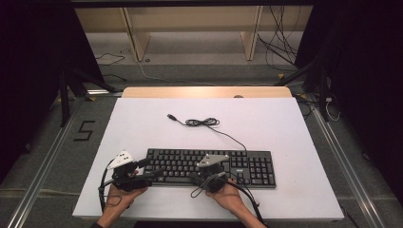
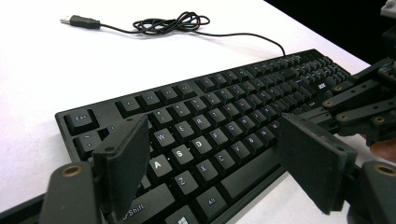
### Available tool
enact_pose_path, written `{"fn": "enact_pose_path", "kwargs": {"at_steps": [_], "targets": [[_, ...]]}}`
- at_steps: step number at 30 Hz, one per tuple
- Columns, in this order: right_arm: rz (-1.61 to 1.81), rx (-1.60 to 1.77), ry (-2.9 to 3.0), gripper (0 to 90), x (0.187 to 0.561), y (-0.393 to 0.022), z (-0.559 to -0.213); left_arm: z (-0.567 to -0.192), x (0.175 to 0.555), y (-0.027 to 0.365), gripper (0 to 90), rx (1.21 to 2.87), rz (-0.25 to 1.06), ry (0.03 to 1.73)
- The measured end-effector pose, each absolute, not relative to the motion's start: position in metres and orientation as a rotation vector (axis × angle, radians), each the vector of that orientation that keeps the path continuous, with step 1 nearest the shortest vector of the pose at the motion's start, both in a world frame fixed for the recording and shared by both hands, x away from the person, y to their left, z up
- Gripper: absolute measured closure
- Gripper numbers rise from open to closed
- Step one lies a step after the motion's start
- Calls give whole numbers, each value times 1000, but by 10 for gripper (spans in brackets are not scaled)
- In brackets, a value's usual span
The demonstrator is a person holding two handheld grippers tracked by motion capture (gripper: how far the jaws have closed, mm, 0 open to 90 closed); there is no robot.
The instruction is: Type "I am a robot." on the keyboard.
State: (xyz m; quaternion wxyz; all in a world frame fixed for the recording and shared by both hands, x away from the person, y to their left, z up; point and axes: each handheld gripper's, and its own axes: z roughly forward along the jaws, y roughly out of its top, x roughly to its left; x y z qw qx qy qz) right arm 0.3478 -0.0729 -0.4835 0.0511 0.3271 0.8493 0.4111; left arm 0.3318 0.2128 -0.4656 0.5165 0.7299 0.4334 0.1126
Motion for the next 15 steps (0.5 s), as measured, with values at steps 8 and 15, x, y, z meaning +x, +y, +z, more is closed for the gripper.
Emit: {"fn": "enact_pose_path", "kwargs": {"at_steps": [8,15], "targets": [[1249,1003,2569,900,347,-72,-486,-466,333,214,253,1755,275,1042],[1305,1028,2564,815,345,-75,-483,-468,336,216,263,1751,291,1059]]}}
